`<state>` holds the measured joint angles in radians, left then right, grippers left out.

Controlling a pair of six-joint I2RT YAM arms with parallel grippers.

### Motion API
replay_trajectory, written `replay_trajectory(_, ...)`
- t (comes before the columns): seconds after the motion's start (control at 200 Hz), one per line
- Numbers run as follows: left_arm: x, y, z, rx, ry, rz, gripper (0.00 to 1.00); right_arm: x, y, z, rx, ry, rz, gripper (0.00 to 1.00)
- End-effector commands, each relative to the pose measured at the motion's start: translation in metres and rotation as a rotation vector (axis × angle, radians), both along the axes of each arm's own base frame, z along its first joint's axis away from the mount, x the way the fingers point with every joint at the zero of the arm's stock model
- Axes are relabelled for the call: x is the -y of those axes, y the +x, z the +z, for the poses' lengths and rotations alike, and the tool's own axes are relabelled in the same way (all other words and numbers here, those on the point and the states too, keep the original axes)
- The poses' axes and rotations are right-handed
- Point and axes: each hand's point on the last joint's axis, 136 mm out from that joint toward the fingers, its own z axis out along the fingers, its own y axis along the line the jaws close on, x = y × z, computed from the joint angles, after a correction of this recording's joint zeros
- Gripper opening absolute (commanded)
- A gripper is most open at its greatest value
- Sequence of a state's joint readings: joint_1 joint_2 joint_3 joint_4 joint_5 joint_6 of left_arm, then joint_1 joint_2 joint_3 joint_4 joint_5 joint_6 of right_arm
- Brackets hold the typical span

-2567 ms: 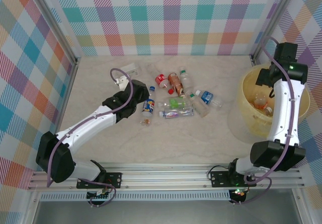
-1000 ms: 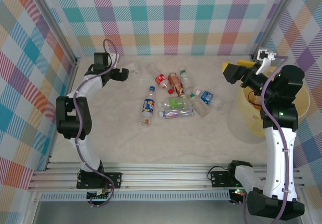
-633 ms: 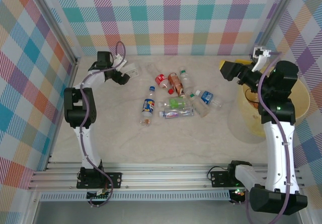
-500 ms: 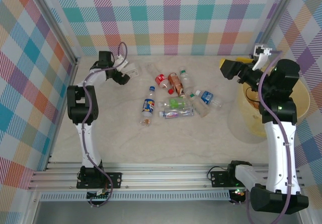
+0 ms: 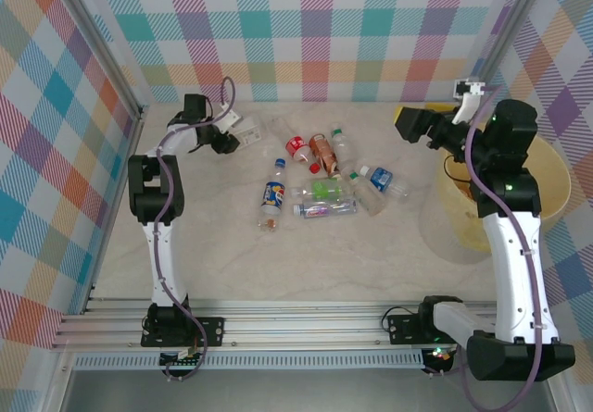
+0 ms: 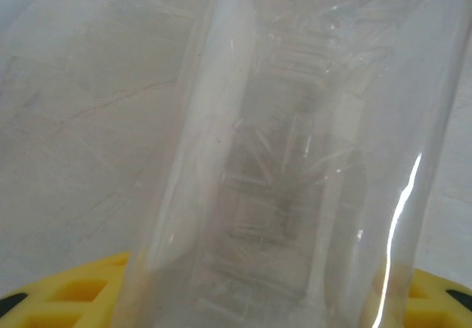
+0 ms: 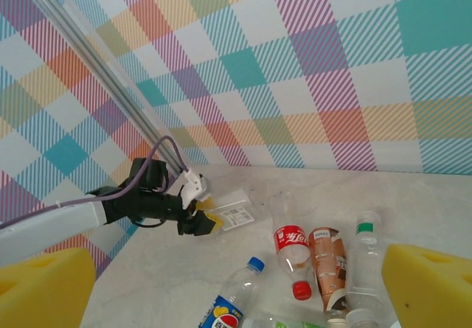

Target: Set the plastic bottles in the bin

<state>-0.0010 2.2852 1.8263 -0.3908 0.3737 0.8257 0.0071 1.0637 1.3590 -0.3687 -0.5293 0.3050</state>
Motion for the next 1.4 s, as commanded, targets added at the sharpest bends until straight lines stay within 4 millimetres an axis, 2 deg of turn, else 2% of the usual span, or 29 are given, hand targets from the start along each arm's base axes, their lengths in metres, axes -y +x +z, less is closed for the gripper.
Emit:
replay_trajectory(0.0,0.000,-0.009,0.049,0.041,-0.090,0.066,0.35,-0.004,-0.005,0.009,0.041,-0.030,0.009,1.00)
replay_trajectory(0.035,0.000,-0.012,0.057,0.060,-0.112,0.091,0.35,-0.005,-0.005,0.007,0.036,-0.032,0.012,1.00)
replay_trajectory(0.175,0.000,-0.019,0.114,0.238,-0.216,0.213,0.34,-0.010,-0.004,-0.006,0.009,-0.013,0.031,1.00)
replay_trajectory(0.245,0.006,-0.028,0.136,0.292,-0.250,0.261,0.32,-0.015,-0.003,-0.014,-0.017,0.007,0.053,1.00)
replay_trajectory(0.345,0.027,-0.048,0.161,0.343,-0.298,0.279,0.31,-0.024,-0.003,-0.025,-0.050,0.017,0.082,1.00)
replay_trajectory(0.43,0.058,-0.073,0.186,0.354,-0.412,0.213,0.31,-0.032,-0.003,-0.031,-0.062,0.029,0.107,1.00)
replay_trajectory(0.54,0.085,-0.102,0.208,0.283,-0.562,0.208,0.31,-0.041,-0.004,-0.037,-0.084,0.046,0.140,1.00)
replay_trajectory(0.67,0.121,-0.136,0.220,0.203,-0.647,0.184,0.32,-0.047,-0.002,-0.045,-0.093,0.057,0.151,1.00)
replay_trajectory(0.745,0.141,-0.154,0.217,0.175,-0.643,0.178,0.32,-0.047,-0.001,-0.048,-0.104,0.062,0.149,1.00)
replay_trajectory(1.0,0.182,-0.202,0.215,0.118,-0.608,0.173,0.33,-0.052,0.007,-0.058,-0.174,0.172,0.131,1.00)
replay_trajectory(1.195,0.216,-0.239,0.229,-0.084,-0.864,0.031,0.33,-0.079,-0.003,-0.069,-0.147,0.190,0.323,1.00)
replay_trajectory(1.395,0.241,-0.272,0.247,-0.294,-0.987,-0.138,0.33,-0.093,-0.016,-0.074,-0.077,0.137,0.461,1.00)
